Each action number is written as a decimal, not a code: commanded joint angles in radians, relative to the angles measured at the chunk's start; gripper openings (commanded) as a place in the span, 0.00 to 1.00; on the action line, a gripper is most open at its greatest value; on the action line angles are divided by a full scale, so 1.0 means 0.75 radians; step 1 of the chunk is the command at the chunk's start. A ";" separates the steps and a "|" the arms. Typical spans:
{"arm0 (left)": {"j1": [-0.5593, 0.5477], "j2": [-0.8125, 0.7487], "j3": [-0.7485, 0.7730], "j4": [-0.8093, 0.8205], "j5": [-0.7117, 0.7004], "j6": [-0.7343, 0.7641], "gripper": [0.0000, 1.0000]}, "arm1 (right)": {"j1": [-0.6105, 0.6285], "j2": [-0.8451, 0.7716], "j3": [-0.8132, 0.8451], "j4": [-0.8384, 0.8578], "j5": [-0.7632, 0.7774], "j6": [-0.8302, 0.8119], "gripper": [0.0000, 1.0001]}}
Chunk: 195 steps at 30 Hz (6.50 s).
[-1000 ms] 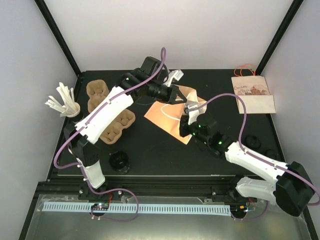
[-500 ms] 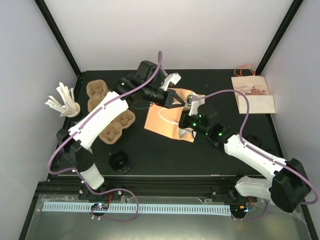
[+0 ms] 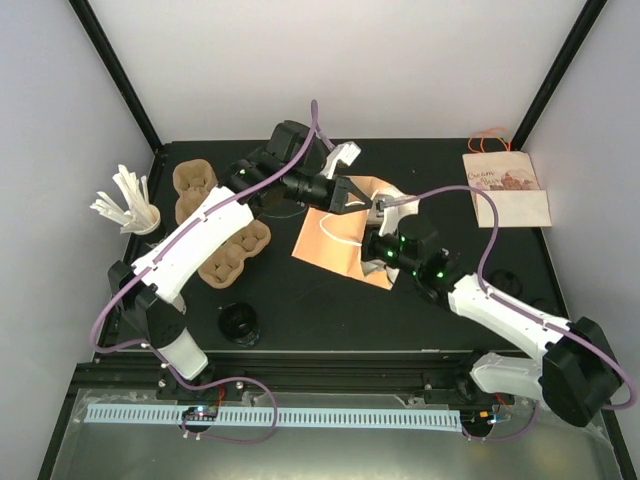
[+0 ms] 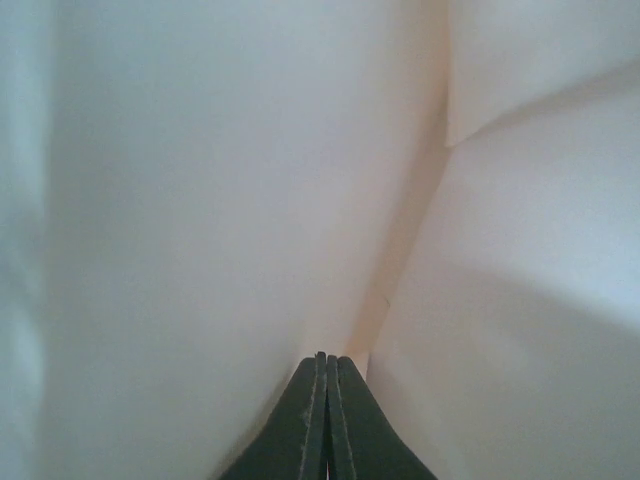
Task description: Pack the takeout coffee
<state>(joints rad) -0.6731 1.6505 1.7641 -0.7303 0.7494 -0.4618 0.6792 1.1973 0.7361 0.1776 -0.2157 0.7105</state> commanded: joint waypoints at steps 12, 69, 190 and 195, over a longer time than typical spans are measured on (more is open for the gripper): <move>-0.023 -0.070 -0.075 0.267 0.203 -0.134 0.02 | 0.011 0.037 -0.005 0.025 -0.001 -0.051 0.01; -0.012 -0.182 -0.229 0.723 0.488 -0.459 0.02 | 0.007 0.150 0.177 0.025 -0.122 0.034 0.01; 0.258 -0.220 -0.607 0.046 -0.215 0.058 0.01 | 0.511 0.337 1.081 -1.123 0.719 -0.680 0.20; 0.257 -0.223 -0.624 0.095 -0.177 0.029 0.02 | 0.512 0.415 1.195 -1.231 0.685 -0.675 0.21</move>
<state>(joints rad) -0.4789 1.4952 1.2888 -0.7238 0.5640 -0.4225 1.0660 1.4544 1.6264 -0.6960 0.3420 0.2176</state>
